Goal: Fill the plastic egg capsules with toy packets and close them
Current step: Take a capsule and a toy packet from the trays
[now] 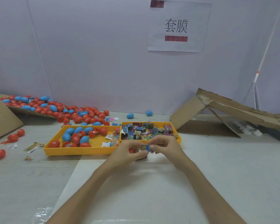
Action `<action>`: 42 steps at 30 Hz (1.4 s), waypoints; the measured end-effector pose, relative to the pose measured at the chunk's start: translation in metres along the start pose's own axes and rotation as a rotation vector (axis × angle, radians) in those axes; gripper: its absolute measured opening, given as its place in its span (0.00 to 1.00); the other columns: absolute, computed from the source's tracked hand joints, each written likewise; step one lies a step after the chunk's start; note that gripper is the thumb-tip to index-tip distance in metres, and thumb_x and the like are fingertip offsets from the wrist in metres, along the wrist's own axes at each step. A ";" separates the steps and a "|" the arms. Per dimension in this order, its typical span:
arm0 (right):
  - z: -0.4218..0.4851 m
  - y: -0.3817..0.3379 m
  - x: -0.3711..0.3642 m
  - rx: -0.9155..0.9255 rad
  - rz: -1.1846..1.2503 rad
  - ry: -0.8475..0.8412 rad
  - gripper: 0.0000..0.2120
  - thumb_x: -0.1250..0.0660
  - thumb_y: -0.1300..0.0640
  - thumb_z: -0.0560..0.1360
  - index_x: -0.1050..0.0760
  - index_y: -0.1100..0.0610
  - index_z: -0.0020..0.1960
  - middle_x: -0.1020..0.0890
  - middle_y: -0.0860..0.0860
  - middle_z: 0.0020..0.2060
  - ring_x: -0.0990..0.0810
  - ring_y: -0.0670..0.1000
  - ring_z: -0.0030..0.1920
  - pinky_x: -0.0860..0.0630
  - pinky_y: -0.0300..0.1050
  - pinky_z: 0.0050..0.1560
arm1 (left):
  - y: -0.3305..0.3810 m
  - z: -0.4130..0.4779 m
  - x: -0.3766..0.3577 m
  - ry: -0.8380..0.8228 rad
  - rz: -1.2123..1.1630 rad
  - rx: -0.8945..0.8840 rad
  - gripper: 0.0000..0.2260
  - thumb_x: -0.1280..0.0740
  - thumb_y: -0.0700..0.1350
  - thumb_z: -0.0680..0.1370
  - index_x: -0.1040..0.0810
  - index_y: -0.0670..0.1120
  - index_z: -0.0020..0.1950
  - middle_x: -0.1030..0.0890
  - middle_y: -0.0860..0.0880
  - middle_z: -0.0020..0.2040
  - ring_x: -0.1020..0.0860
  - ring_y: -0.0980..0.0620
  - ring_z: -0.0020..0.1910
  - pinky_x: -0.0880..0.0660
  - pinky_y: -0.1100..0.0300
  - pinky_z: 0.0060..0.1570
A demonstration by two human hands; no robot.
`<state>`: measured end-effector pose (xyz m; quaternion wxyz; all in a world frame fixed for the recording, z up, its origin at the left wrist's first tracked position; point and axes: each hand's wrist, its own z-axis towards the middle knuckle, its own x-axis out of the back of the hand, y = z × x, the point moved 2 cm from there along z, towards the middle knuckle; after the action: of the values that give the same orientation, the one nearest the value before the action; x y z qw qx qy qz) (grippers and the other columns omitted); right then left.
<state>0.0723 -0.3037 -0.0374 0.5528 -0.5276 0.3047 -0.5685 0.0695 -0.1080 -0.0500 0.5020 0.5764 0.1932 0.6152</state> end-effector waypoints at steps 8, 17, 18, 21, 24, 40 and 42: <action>0.000 -0.003 -0.006 0.001 0.045 0.001 0.07 0.26 0.64 0.75 0.17 0.53 0.50 0.13 0.51 0.41 0.16 0.48 0.40 0.21 0.41 0.41 | 0.002 0.000 0.002 0.077 -0.168 0.109 0.05 0.29 0.45 0.80 0.15 0.49 0.45 0.26 0.57 0.27 0.32 0.59 0.23 0.36 0.66 0.23; -0.001 -0.004 -0.011 0.034 -0.006 -0.031 0.15 0.21 0.64 0.69 0.21 0.52 0.51 0.17 0.50 0.47 0.17 0.48 0.43 0.20 0.42 0.47 | 0.002 -0.001 0.006 0.123 -0.292 0.158 0.11 0.30 0.51 0.81 0.14 0.52 0.39 0.30 0.54 0.26 0.36 0.55 0.24 0.39 0.65 0.23; -0.001 -0.004 -0.011 0.040 -0.023 -0.021 0.14 0.21 0.63 0.70 0.20 0.52 0.51 0.17 0.50 0.46 0.17 0.47 0.43 0.20 0.41 0.46 | 0.002 -0.001 0.006 0.122 -0.295 0.158 0.11 0.30 0.51 0.81 0.14 0.52 0.40 0.30 0.53 0.26 0.36 0.55 0.24 0.39 0.65 0.23; 0.000 -0.004 -0.011 0.046 -0.063 0.022 0.08 0.24 0.59 0.74 0.20 0.50 0.49 0.16 0.46 0.42 0.18 0.43 0.40 0.24 0.35 0.39 | 0.002 -0.001 0.004 0.120 -0.289 0.156 0.09 0.30 0.51 0.80 0.13 0.51 0.44 0.29 0.53 0.27 0.35 0.55 0.24 0.39 0.65 0.23; 0.001 -0.002 -0.011 0.056 -0.082 0.041 0.05 0.27 0.60 0.76 0.19 0.51 0.47 0.15 0.47 0.39 0.18 0.44 0.36 0.26 0.33 0.36 | 0.002 -0.001 0.003 0.109 -0.291 0.133 0.09 0.30 0.51 0.80 0.13 0.52 0.45 0.28 0.52 0.28 0.35 0.54 0.24 0.39 0.64 0.23; 0.002 -0.001 -0.011 0.105 -0.080 0.113 0.05 0.29 0.65 0.77 0.19 0.56 0.45 0.16 0.49 0.37 0.17 0.50 0.34 0.26 0.34 0.36 | 0.001 0.000 0.004 0.090 -0.341 0.164 0.11 0.33 0.49 0.83 0.14 0.53 0.43 0.29 0.51 0.30 0.36 0.54 0.25 0.41 0.63 0.23; 0.002 -0.001 -0.011 0.104 -0.068 0.118 0.05 0.29 0.66 0.77 0.19 0.57 0.45 0.16 0.50 0.38 0.16 0.51 0.34 0.26 0.34 0.36 | 0.001 0.000 0.004 0.092 -0.329 0.156 0.08 0.31 0.49 0.81 0.15 0.55 0.43 0.29 0.50 0.29 0.35 0.54 0.25 0.39 0.63 0.23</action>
<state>0.0722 -0.2924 -0.0383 0.5410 -0.4738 0.2885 -0.6321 0.0694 -0.1047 -0.0467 0.5403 0.5453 0.3547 0.5337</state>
